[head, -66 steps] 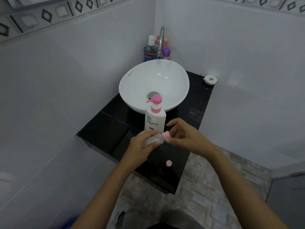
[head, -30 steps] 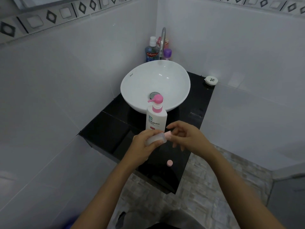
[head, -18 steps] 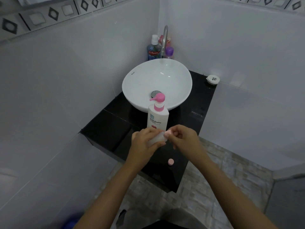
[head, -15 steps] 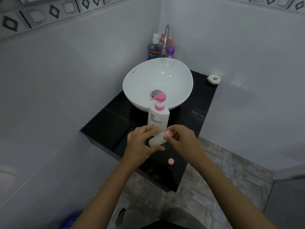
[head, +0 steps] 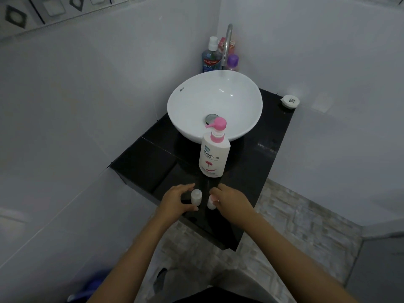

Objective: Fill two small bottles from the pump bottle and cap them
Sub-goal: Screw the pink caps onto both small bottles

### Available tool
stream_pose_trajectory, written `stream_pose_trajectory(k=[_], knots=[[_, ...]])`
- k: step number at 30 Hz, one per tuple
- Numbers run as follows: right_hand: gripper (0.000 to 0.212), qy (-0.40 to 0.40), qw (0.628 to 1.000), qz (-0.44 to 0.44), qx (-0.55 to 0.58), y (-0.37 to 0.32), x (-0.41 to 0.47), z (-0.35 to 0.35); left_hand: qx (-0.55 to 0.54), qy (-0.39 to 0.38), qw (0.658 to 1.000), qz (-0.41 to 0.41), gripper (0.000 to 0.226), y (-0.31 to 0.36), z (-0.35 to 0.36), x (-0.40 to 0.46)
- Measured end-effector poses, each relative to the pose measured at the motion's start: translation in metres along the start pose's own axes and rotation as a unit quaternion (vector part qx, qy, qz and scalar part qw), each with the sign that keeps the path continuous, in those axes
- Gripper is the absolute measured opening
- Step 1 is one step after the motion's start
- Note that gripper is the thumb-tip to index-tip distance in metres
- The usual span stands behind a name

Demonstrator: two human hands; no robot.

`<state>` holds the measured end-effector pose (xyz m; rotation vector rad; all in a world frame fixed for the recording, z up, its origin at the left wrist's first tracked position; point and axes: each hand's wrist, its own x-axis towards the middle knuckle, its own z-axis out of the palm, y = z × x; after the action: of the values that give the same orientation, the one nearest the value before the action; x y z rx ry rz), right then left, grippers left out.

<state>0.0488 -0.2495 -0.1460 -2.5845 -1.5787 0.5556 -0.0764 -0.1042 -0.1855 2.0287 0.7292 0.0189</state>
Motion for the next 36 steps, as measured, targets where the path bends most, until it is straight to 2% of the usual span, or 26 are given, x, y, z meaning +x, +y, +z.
stream_pose_trajectory(k=[7, 10, 14, 22, 27, 30, 32, 36], knots=[[0.066, 0.010, 0.999, 0.047, 0.023, 0.006, -0.002, -0.003, -0.003, 0.011, 1.000, -0.006, 0.061, 0.000, 0.010, 0.009], [0.060, -0.001, 0.993, 0.108, 0.037, 0.018, -0.008, -0.004, -0.022, 0.015, 1.000, -0.013, 0.045, -0.001, 0.013, 0.010], [0.057, -0.062, 0.985, 0.159, 0.028, 0.027, -0.012, 0.006, -0.049, 0.024, 0.998, -0.013, 0.034, -0.002, 0.015, 0.009], [0.054, -0.113, 0.979, 0.170, 0.025, 0.030, -0.009, 0.031, -0.108, 0.033, 0.994, 0.008, 0.028, -0.003, 0.012, 0.001], [0.028, -0.095, 0.981, 0.163, 0.044, 0.032, -0.005, 0.041, -0.135, 0.064, 0.989, 0.021, 0.031, 0.008, 0.005, -0.005], [0.022, -0.068, 0.961, 0.225, 0.144, 0.034, 0.000, 0.032, -0.156, 0.078, 0.984, 0.036, 0.036, 0.018, -0.002, -0.007], [0.020, -0.009, 0.935, 0.244, 0.256, 0.035, 0.000, 0.015, -0.168, 0.080, 0.981, 0.051, 0.038, 0.025, -0.006, -0.008], [0.019, 0.106, 0.865, 0.196, 0.449, 0.026, -0.010, -0.040, -0.171, 0.067, 0.979, 0.087, 0.036, 0.042, -0.014, -0.008]])
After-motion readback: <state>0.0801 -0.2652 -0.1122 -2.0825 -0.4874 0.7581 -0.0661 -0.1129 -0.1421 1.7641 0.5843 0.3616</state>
